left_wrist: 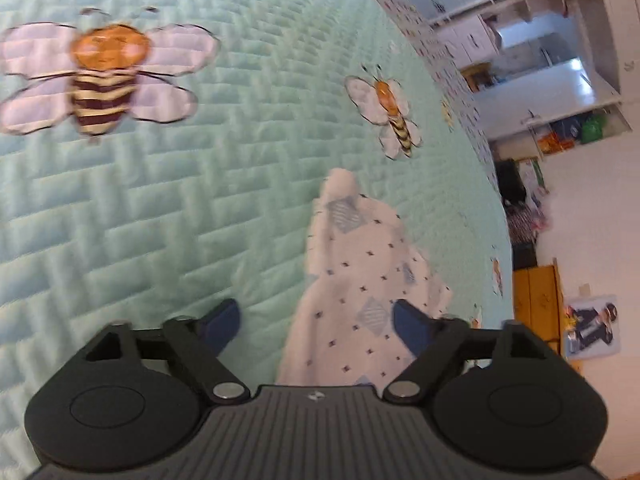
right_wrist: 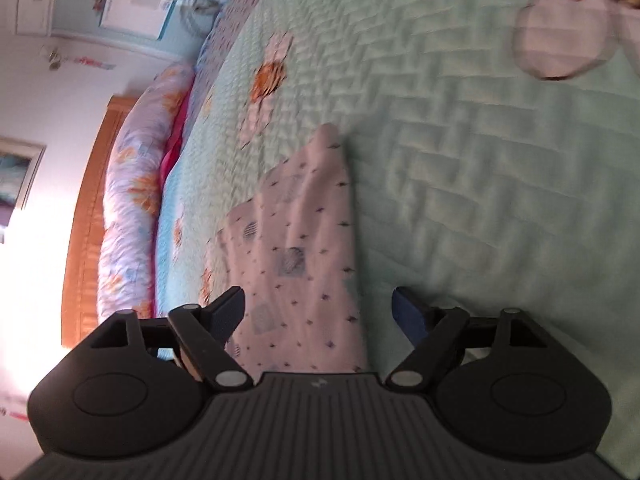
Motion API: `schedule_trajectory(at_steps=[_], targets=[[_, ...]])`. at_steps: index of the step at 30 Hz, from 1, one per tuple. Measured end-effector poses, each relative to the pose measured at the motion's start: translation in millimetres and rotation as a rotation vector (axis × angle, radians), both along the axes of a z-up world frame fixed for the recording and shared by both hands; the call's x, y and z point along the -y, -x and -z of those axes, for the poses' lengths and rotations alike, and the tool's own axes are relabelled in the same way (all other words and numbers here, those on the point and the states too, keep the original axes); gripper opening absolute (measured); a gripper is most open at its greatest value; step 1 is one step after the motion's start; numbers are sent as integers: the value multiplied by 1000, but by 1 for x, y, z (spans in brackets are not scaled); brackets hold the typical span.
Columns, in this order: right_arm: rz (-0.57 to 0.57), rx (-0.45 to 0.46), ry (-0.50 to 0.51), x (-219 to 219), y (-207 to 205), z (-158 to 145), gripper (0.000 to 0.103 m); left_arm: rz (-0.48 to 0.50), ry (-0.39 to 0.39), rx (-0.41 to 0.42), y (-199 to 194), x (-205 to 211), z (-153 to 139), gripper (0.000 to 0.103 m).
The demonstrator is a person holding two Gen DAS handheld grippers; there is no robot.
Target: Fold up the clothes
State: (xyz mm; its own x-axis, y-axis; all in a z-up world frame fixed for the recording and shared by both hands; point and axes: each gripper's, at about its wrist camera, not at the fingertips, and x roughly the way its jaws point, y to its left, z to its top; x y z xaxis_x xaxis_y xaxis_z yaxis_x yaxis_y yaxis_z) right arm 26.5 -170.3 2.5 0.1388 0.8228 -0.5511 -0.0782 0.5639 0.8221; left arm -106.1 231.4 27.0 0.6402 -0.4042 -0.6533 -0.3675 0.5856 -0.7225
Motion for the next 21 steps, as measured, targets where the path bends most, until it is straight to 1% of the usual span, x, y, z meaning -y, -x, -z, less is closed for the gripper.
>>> schedule_trajectory(at_steps=[1,6,8,12,15,16,18,19,20,21], targets=[[-21,-1,-2,-5,-3,1,82,22,-3,3,-5,3,0,103],[-91,-36,-23,-25,-21,4,83,140,-21,13,-34,19,-1,103],[-106,-46,-38,-30,-25,4,84,169,-2,22,-44,21,1,103],[-118,-69,-91,-33,-34,10,84,202,71,57,-58,20,10,103],[-137,-65,-114,-40,-40,11,83,226,119,89,-65,21,16,103],[-152,-49,-118,-43,-41,10,83,234,117,96,-65,22,16,103],[-170,-21,-118,-50,-43,11,75,242,74,94,-62,28,11,100],[-167,-21,-108,-49,-43,13,59,244,47,90,-60,31,8,91],[-152,-35,-104,-46,-44,18,38,241,24,79,-60,33,6,74],[-136,-51,-100,-43,-44,23,27,236,5,66,-60,33,5,63]])
